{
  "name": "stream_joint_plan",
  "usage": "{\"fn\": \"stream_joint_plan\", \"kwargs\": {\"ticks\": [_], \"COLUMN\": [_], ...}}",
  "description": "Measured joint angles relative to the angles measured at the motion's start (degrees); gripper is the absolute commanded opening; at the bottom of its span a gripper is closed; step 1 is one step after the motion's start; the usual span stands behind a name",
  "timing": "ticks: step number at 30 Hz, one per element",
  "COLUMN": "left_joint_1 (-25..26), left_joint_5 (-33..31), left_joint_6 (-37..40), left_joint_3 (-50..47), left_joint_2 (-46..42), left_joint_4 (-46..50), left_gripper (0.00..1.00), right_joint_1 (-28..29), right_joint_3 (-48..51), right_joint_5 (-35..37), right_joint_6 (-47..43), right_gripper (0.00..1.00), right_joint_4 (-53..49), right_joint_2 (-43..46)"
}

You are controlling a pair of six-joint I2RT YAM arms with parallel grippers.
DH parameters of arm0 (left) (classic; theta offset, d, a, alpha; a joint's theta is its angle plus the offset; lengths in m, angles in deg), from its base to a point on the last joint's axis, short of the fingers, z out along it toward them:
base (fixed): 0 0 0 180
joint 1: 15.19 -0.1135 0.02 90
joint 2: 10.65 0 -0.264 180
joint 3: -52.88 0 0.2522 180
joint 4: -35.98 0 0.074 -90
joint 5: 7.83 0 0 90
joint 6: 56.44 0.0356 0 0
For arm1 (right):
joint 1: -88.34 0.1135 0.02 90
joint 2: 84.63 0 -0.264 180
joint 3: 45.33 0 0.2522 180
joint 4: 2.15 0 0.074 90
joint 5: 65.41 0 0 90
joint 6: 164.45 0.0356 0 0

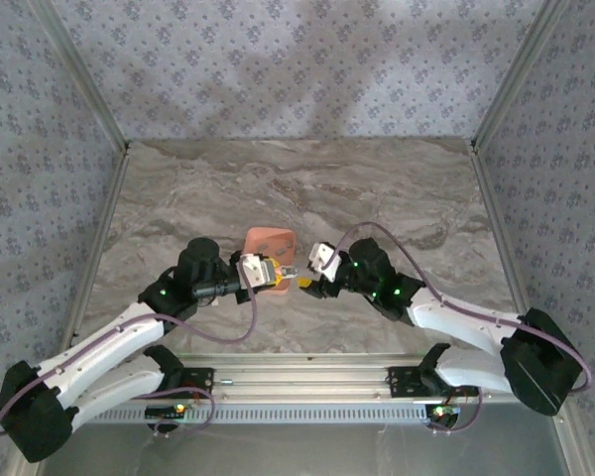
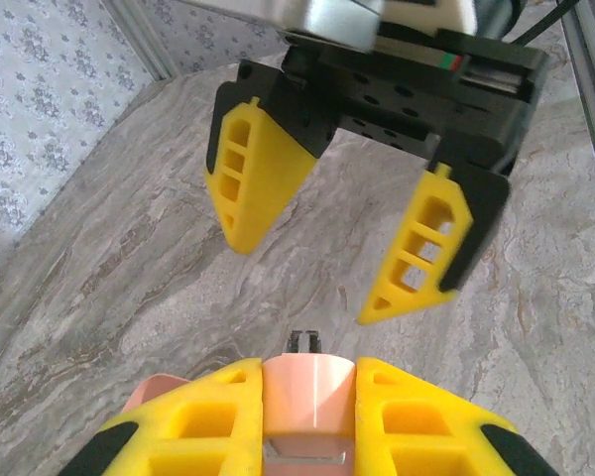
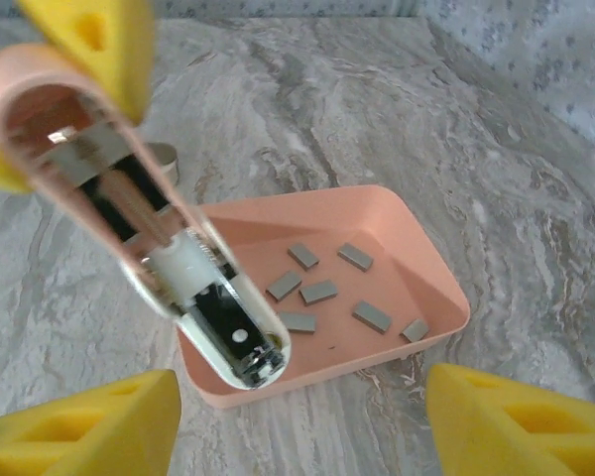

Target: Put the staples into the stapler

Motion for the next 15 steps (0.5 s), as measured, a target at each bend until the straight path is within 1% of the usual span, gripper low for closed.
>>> {"fn": "stream_joint_plan", "kwargs": {"ticks": [3, 6, 9, 13, 15], "left_joint_1": [0.0, 0.0, 0.0, 0.0, 0.0], "left_joint_5": [0.6, 1.1, 1.9, 2.6, 2.8], "left_joint_6": [0.0, 0.0, 0.0, 0.0, 0.0], "left_joint_3": [0.0, 0.0, 0.0, 0.0, 0.0], "left_joint_2": [0.0, 0.0, 0.0, 0.0, 0.0], "left_joint_4": [0.0, 0.0, 0.0, 0.0, 0.0], "left_gripper": [0.00, 0.00, 0.00, 0.00, 0.00], "right_joint_1": [1.4, 2.3, 2.7, 2.8, 2.8], "right_joint_3": [-0.3, -1.7, -4.0, -6.4, -7.2], "right_joint_5": [0.0, -0.3, -1.2, -3.0, -4.1], "right_joint_6": [-6.1, -9.8, -11.9, -13.4, -13.8], "right_gripper": [0.68, 0.67, 0.66, 0.60, 0.59], "right_joint_4": [-1.7, -2.3, -2.6, -2.7, -2.7], "right_joint_2": [-0.1, -1.3, -3.1, -5.3, -6.3]}}
